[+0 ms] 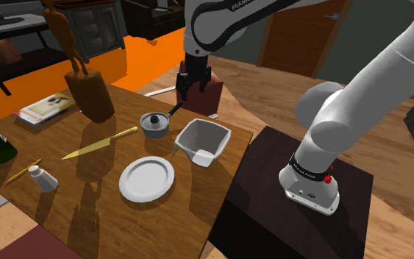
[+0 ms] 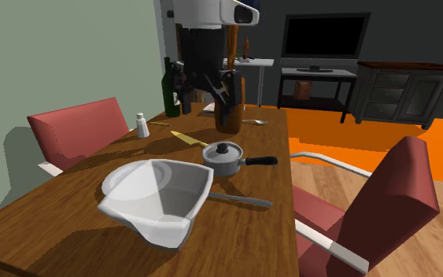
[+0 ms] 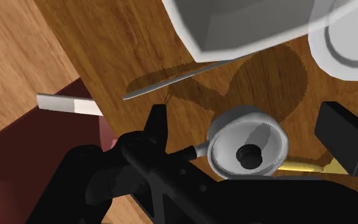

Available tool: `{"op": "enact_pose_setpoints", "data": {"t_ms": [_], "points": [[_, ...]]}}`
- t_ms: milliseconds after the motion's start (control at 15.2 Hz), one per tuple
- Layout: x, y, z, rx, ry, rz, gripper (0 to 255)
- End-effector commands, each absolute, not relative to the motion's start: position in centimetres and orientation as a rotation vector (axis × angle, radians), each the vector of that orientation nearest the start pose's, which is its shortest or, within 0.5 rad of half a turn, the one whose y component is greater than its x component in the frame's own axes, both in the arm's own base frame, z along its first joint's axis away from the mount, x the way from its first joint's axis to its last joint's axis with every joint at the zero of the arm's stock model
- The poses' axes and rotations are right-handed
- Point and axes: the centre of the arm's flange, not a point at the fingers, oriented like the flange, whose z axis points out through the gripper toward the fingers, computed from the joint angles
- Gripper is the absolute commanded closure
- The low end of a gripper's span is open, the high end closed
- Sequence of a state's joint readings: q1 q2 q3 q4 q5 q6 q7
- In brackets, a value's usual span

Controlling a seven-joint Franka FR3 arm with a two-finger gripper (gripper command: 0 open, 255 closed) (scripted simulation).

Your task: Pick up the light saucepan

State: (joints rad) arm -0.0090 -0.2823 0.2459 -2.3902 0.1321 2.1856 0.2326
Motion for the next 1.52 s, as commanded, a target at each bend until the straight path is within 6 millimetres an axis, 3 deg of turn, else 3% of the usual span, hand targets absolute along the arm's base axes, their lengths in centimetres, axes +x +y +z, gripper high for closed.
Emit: {"op": "enact_pose_setpoints", "data": {"t_ms": [0, 1122, 1452], "points": [[46.3, 12.5, 41.7, -3.079, 0.153, -0.117, 0], [63.2, 17.9, 30.7, -3.06, 0.457, -0.289, 0], [63.2, 17.9, 28.1, -3.06, 0.457, -0.289, 0]]}}
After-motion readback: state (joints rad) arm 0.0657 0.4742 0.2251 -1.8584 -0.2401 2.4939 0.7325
